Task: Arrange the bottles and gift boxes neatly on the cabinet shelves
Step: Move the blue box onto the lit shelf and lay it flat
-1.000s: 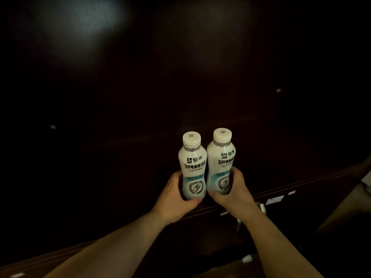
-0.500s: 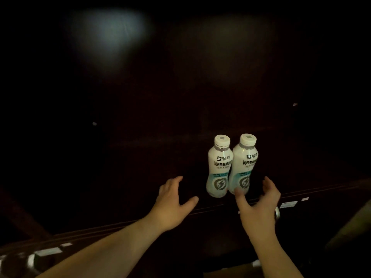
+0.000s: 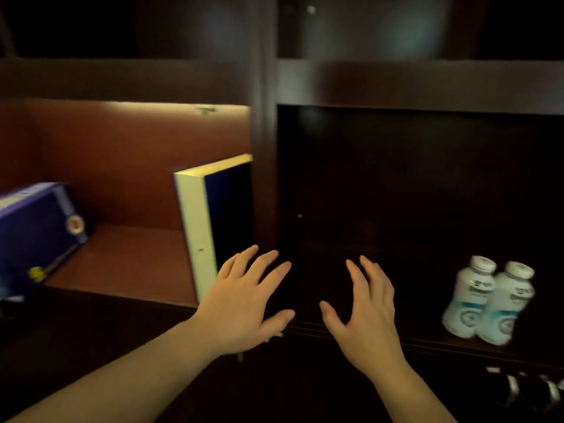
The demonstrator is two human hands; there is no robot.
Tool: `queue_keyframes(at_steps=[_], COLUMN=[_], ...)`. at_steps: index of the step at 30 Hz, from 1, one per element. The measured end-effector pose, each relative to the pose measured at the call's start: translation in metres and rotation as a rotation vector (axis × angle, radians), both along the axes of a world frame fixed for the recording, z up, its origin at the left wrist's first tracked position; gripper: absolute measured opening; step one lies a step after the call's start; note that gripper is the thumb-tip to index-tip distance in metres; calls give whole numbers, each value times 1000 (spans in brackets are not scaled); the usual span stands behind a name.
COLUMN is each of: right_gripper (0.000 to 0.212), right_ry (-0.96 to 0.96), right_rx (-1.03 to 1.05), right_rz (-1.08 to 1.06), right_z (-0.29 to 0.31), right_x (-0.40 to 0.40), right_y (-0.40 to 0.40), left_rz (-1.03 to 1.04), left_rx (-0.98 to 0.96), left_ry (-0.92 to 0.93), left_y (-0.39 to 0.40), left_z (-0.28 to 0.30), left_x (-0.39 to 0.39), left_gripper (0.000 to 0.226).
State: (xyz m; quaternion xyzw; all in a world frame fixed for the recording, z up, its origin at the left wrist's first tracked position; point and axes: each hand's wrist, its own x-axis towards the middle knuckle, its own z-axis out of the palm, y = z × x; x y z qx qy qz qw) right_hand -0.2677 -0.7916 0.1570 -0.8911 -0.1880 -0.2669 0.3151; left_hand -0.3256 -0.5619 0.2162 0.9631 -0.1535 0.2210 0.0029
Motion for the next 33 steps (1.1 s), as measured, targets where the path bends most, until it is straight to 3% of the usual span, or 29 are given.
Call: queue_keyframes(at_steps=[9,15,33], right_gripper=[96,94,88], right_ry=[-9,-39,114], right_rx=[-208,-216,-156], right_rz=[221,335,615], right_z=[65,96,68], right_x=[-83,-101,53], right_y=[213,318,611], left_rz=[464,663,950], left_rx=[17,6,-47], left_ry=[-74,-120,-52], left_y=[210,304,551], left_z=[57,87,60], left_x=[-170,-221,-92], left_gripper=[80,80,88])
